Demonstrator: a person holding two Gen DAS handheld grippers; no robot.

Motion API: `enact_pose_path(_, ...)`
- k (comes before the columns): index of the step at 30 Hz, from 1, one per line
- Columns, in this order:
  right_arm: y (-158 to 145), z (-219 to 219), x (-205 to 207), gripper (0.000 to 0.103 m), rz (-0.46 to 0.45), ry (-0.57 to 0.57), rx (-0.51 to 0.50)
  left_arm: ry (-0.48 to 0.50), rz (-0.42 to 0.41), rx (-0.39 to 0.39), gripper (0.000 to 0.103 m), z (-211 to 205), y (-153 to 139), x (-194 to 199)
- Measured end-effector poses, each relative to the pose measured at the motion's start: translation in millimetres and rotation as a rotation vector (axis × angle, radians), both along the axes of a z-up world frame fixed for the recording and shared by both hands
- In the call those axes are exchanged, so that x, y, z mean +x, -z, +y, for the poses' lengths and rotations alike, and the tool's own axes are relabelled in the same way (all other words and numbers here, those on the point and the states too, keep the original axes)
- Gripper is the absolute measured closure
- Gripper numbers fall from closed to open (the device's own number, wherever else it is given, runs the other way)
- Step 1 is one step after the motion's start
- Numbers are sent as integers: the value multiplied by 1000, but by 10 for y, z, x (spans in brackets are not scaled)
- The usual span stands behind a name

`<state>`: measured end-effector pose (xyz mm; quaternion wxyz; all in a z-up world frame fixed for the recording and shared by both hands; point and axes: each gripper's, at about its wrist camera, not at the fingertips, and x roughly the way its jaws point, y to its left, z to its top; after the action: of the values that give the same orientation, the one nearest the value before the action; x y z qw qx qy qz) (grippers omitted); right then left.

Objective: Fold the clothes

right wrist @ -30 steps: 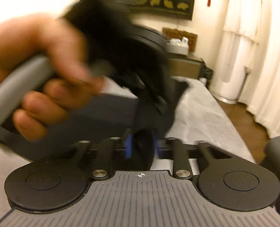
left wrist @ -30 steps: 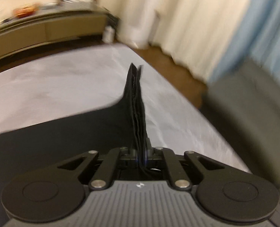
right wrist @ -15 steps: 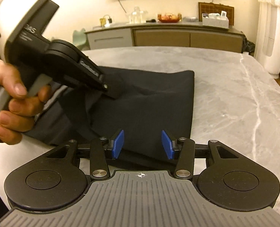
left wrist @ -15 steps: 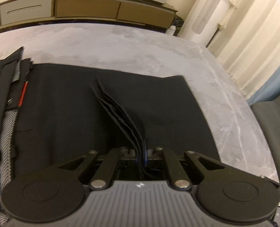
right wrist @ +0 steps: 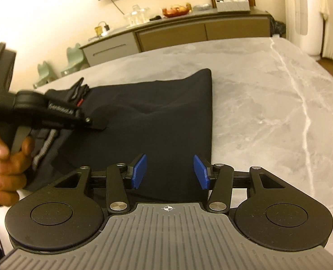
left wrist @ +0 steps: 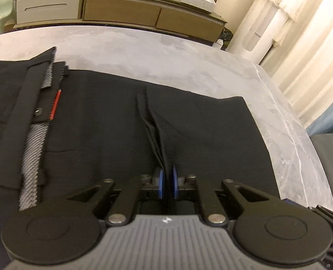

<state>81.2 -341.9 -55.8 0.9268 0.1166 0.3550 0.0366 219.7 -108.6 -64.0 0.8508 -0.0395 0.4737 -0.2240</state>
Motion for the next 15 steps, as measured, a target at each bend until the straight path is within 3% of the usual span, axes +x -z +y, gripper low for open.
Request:
enact_pose_path(3, 24, 51, 55, 47, 16, 7, -14, 2, 24, -16, 94, 31, 28, 8)
enact_pose_path(6, 29, 100, 89, 42, 23, 14, -28, 3, 64, -64, 76, 12, 31, 23)
enact_pose_path(8, 28, 104, 90, 40, 23, 19, -36, 16, 55, -73, 74, -38, 11, 5)
enact_pose_path(15, 67, -3, 59, 39, 36, 64, -26, 19, 64, -106, 97, -146, 74, 35)
